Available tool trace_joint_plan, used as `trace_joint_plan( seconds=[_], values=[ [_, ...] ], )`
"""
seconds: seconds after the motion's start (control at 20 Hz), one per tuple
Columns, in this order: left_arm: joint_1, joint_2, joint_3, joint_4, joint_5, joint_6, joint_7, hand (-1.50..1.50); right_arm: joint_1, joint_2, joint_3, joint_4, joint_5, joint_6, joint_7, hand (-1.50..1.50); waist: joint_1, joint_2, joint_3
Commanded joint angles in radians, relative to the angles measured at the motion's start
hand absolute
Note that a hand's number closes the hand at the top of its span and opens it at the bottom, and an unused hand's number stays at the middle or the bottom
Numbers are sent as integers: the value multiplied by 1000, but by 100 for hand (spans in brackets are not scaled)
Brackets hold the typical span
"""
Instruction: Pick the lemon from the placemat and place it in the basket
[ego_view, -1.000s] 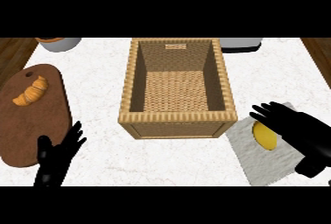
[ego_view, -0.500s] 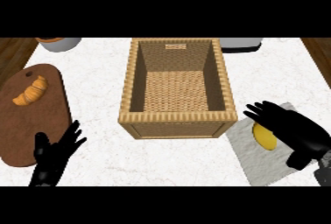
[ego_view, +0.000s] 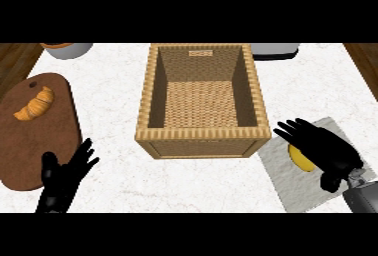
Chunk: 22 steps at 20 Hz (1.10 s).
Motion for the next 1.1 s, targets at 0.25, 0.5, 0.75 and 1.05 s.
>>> trace_joint_plan(
  seconds=[0.25,0.5,0.75,1.05],
  values=[
    [80,4,30,-14,-1,-50,9,0,-31,54,-27,94,66,-33,-57,-150,3,5,-7],
    [25,-34,37,33,-31,-20,14,0,-32,89,-42,133,88,-49,-65,-150,-1,5,-7],
    [63,-49,22,37,-50,-24,-26,0,-6,65,-4,154,157,-181,-130,150,-1,6,-7],
    [-19,-13,79,118,-26,-73,-18,0,-61,78,-27,283,215,-319,-180,150,-1,8,-7]
  ],
)
